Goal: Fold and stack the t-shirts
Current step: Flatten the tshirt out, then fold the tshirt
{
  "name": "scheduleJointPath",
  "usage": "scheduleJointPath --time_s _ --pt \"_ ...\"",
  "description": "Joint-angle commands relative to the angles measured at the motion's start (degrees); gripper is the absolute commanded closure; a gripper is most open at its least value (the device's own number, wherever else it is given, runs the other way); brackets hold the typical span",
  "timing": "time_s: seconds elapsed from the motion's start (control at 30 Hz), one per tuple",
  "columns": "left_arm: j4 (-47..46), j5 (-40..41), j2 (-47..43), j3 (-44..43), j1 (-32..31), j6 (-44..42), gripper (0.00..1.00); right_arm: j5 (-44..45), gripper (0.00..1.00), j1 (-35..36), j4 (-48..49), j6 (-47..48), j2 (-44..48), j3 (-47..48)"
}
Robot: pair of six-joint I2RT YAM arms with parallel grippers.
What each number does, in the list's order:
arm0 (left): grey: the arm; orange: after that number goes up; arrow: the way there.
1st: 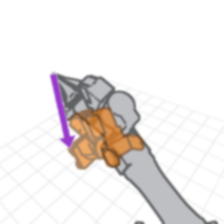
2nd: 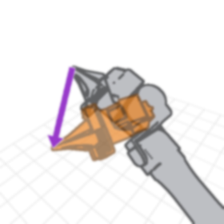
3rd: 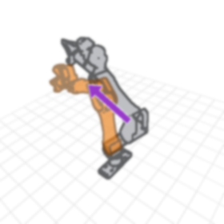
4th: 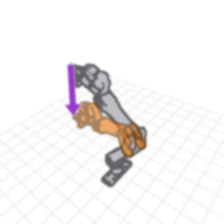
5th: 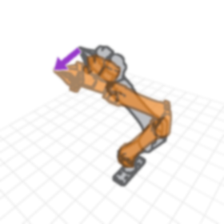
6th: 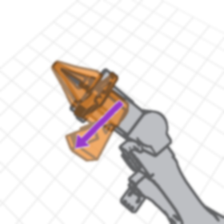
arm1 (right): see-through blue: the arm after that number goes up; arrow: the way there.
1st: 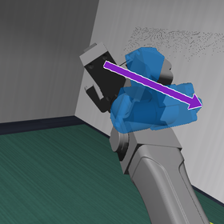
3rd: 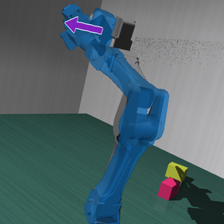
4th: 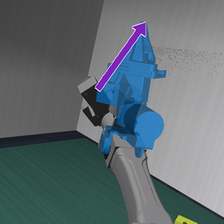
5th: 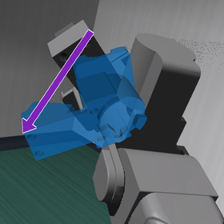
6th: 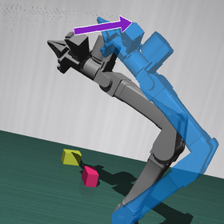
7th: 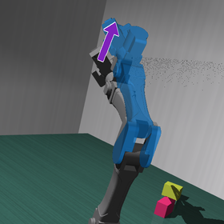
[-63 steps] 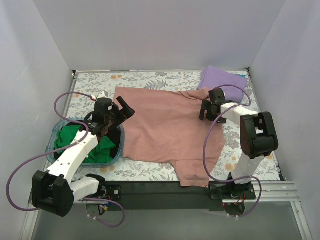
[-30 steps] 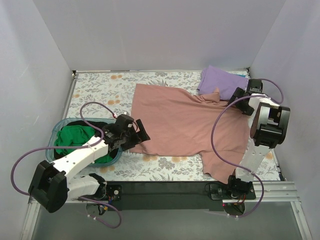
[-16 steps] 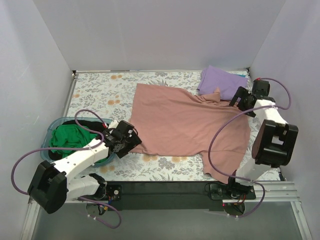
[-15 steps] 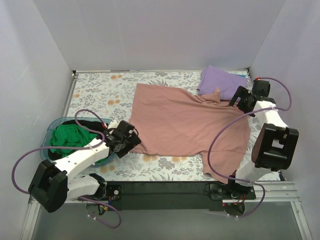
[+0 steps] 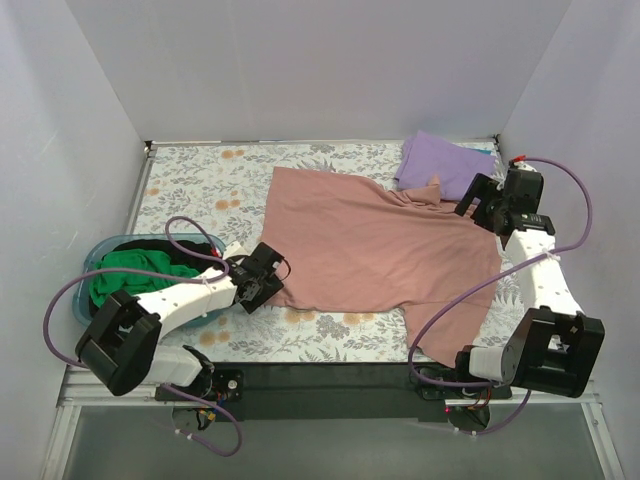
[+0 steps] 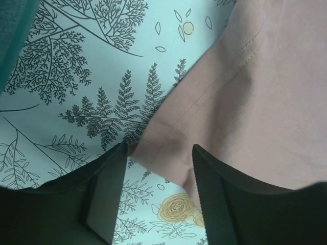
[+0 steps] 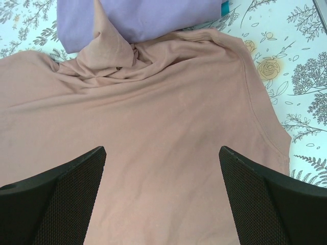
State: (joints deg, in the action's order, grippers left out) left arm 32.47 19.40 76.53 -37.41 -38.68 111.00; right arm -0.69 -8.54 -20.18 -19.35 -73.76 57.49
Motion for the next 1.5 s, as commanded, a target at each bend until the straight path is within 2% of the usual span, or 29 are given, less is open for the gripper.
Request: scheduleJointPath --time_s 0.0,0.03,0.07,0.17,0.4,0.47,0.7,0.8,0.97,1.1,1.23,1.43,1.47 --pt "2.95 0.29 3.36 2.08 -0.96 2.82 0.49 1.74 0.02 0.45 -0.12 -0.95 2.56 -0.54" --pt "2.86 0.12 3.53 1.99 -0.96 2.82 0.56 1.83 0.02 0.54 -0.12 -1.04 2.91 -0.89" --pt "2.78 -0.23 3.80 1.73 -1.05 2.64 0.72 1.92 0.02 0.62 -0.12 -1.12 3.96 -1.42" --pt "1.81 -1.11 3.45 1.02 -2.01 1.77 1.00 3.15 0.02 1.59 -1.08 -1.04 5.55 -2.03" --pt "4.62 1.51 -4.71 -0.91 -4.13 -0.78 1.00 10.08 0.02 8.44 -7.93 -0.51 10.38 -3.88" --pt "6.02 3.61 -7.61 -1.78 -4.30 -0.79 1.00 12.81 0.02 13.97 -10.82 -0.60 11.79 -4.67" --pt "10.33 7.40 -19.83 -1.88 -4.39 -1.05 1.00 11.68 0.02 25.66 -21.18 -4.37 22.32 -11.00" --pt "12.69 9.50 -22.21 -2.58 -4.48 -0.26 1.00 12.03 0.02 32.33 -27.95 -10.23 24.27 -12.05" --pt "17.36 13.82 -23.71 -3.02 -4.39 3.34 1.00 15.98 0.02 48.68 -37.98 -23.69 22.96 -13.90" --pt "15.18 13.12 -24.32 -2.41 -4.48 1.77 1.00 18.00 0.02 61.06 -46.42 -34.68 20.76 -13.99" --pt "14.82 14.26 -23.71 -1.70 -4.39 1.94 1.00 17.04 0.02 65.83 -53.46 -41.63 20.06 -15.82" --pt "14.91 15.32 -23.88 -1.79 -4.39 2.29 1.00 15.63 0.10 66.10 -50.93 -38.40 15.67 -17.33" --pt "14.90 15.23 -24.06 -1.70 -4.39 2.29 1.00 15.19 0.14 66.19 -49.87 -36.48 14.18 -17.42"
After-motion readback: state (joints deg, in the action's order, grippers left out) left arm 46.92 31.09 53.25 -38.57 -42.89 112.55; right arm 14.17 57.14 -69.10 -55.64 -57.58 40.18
